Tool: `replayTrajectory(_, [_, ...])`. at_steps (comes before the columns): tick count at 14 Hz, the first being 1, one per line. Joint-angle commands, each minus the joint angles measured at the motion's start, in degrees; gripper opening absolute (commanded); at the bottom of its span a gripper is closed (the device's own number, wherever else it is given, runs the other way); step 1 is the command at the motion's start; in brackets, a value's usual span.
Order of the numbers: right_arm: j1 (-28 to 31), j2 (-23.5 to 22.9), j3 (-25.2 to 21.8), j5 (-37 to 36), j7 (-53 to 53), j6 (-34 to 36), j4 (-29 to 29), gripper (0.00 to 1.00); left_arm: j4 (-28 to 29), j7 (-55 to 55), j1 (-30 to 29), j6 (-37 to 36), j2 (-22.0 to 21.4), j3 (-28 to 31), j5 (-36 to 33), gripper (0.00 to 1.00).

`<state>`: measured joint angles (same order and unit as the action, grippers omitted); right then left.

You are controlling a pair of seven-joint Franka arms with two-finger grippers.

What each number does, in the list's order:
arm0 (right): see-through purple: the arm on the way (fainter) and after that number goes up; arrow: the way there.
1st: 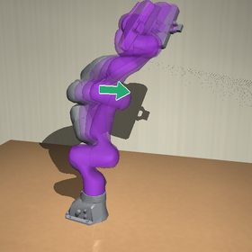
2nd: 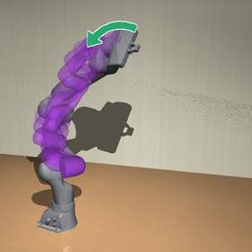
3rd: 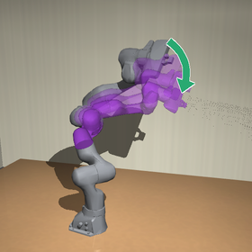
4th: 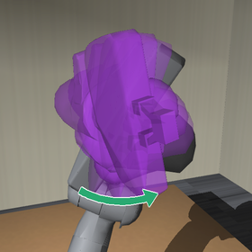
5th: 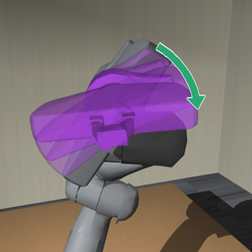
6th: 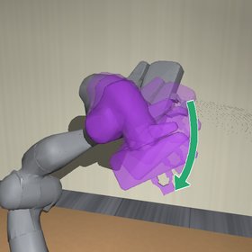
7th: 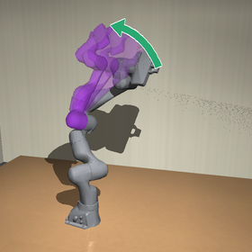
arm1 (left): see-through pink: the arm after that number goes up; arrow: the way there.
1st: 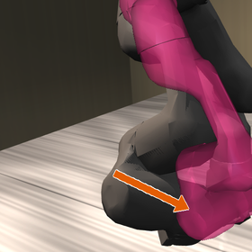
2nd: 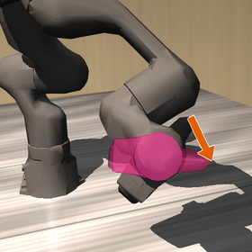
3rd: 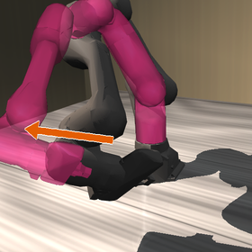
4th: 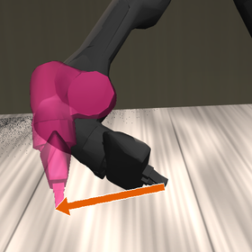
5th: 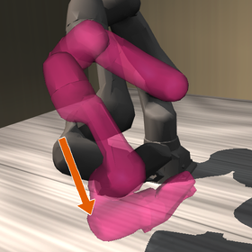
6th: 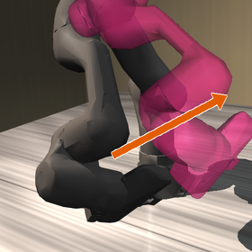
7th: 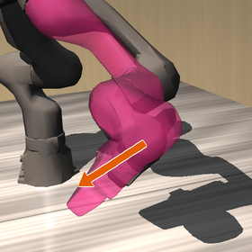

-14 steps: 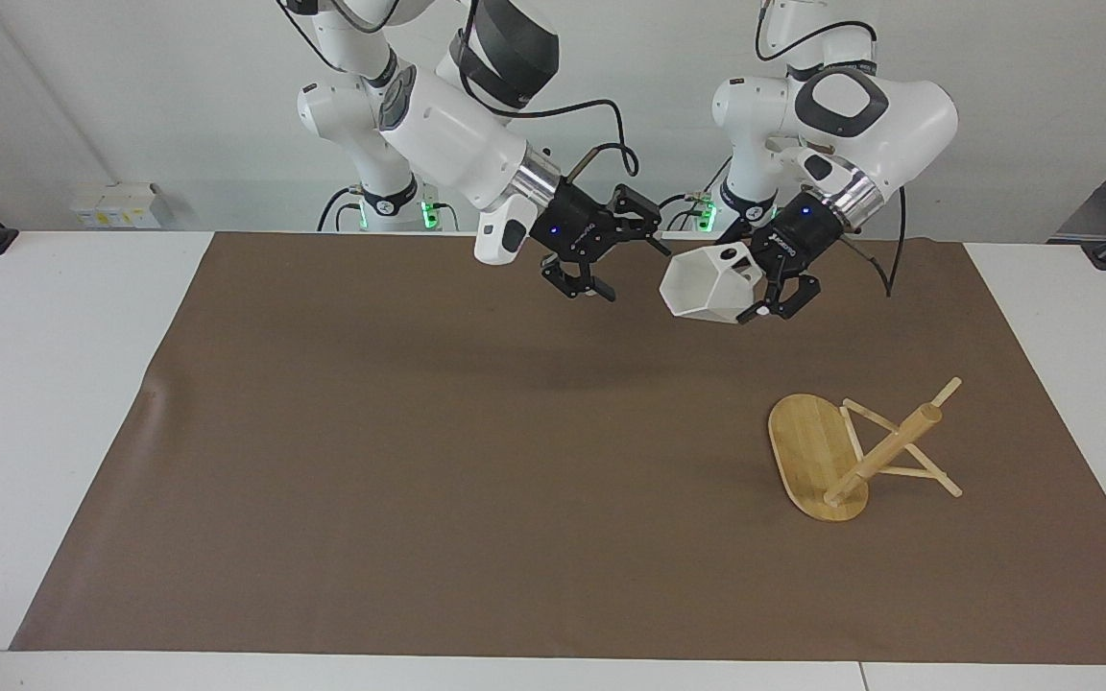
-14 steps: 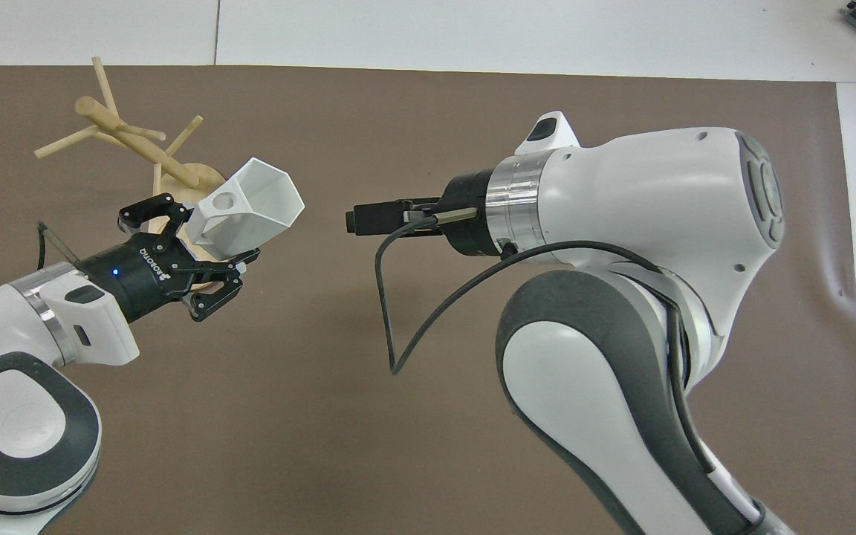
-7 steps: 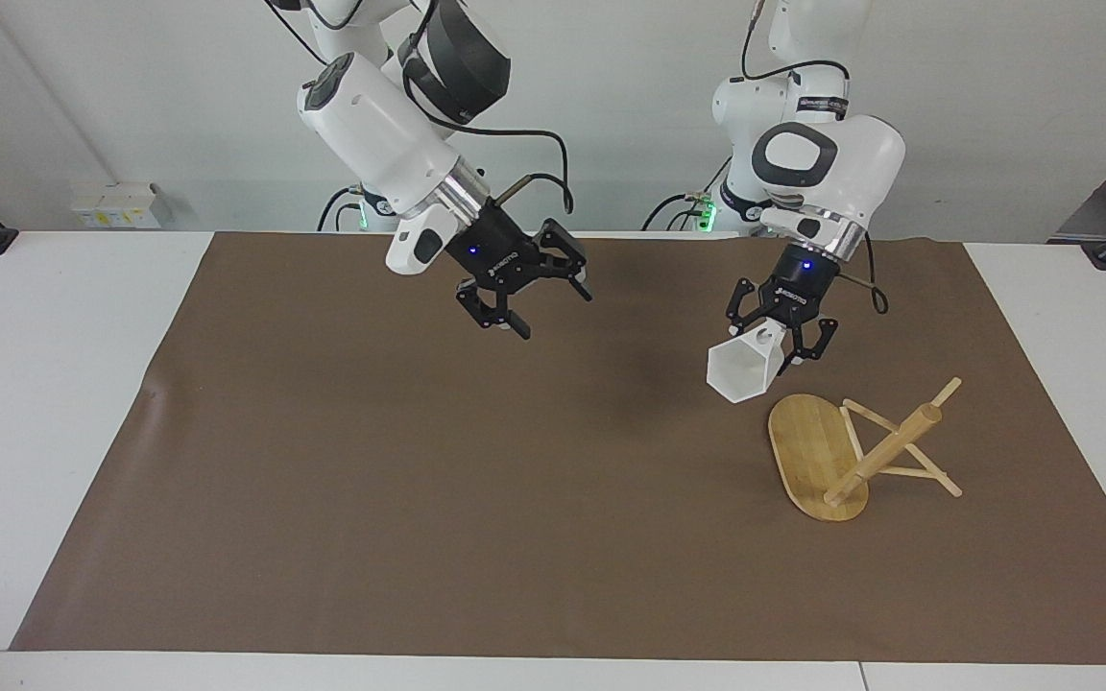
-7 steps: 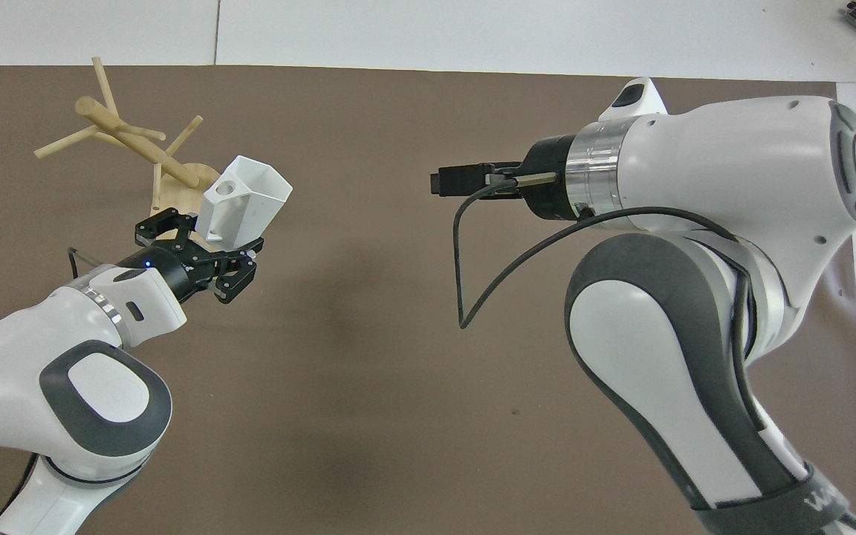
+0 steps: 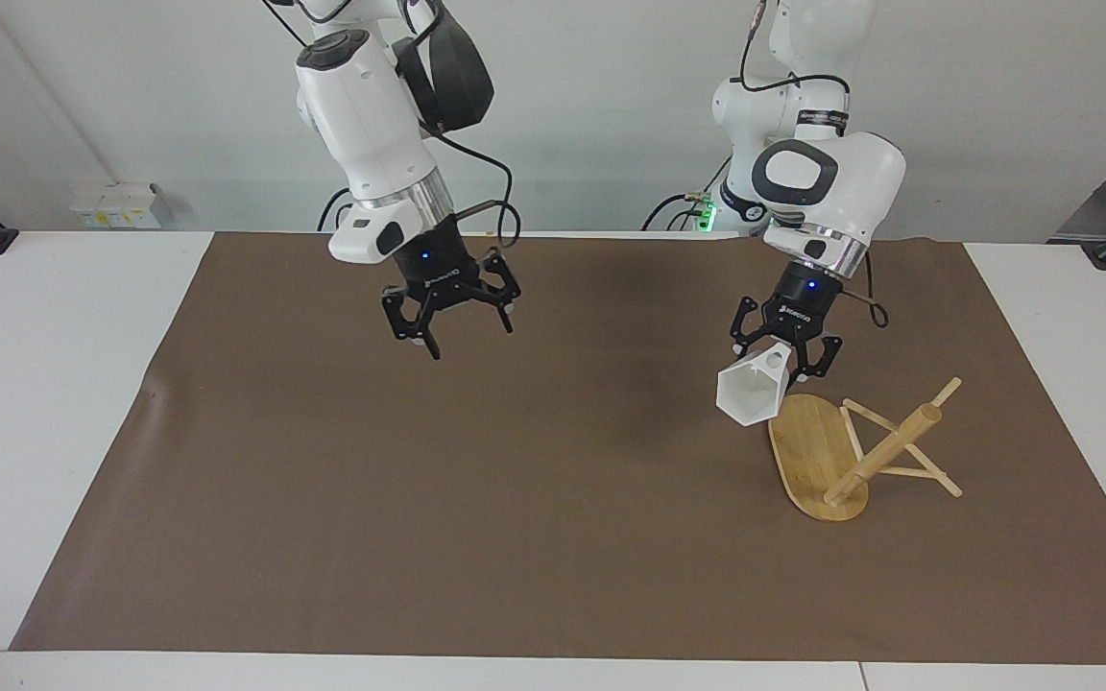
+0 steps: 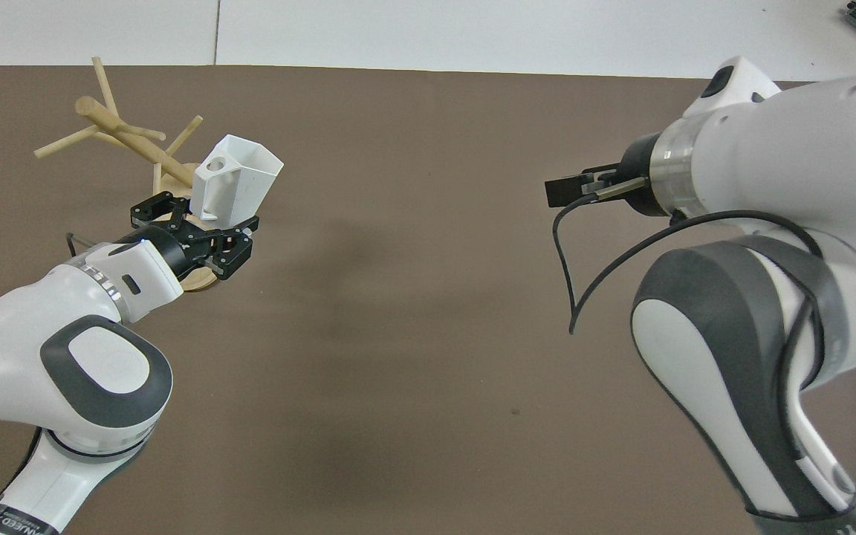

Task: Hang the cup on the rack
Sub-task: 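Move the cup to the mug tree peg while the right gripper withdraws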

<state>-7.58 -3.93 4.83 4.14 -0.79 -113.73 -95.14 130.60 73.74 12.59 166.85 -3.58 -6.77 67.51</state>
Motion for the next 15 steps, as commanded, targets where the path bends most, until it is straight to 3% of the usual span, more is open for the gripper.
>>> replayTrajectory(1, [3.1,1.6,0.6,-4.5,0.4,1.8,-2.1,1.0,-3.2,-0.6,-1.9,0.9,2.1,0.0,-0.6,0.0])
replayTrajectory(5, [7.1,3.1,0.6,-9.0,0.4,1.9,-6.7,1.0,-7.5,-0.6,-4.8,0.8,5.5,0.1,-3.1,0.0])
replayTrajectory(9, [12.1,3.3,0.7,-11.1,0.9,2.4,-6.8,1.0,-9.0,-0.8,-4.9,2.2,7.9,0.0,-4.5,0.0])
replayTrajectory(15, [12.6,3.7,0.9,-10.4,0.9,2.6,-6.8,1.0,-9.0,-3.9,-4.7,3.1,8.2,0.0,-4.5,0.0])
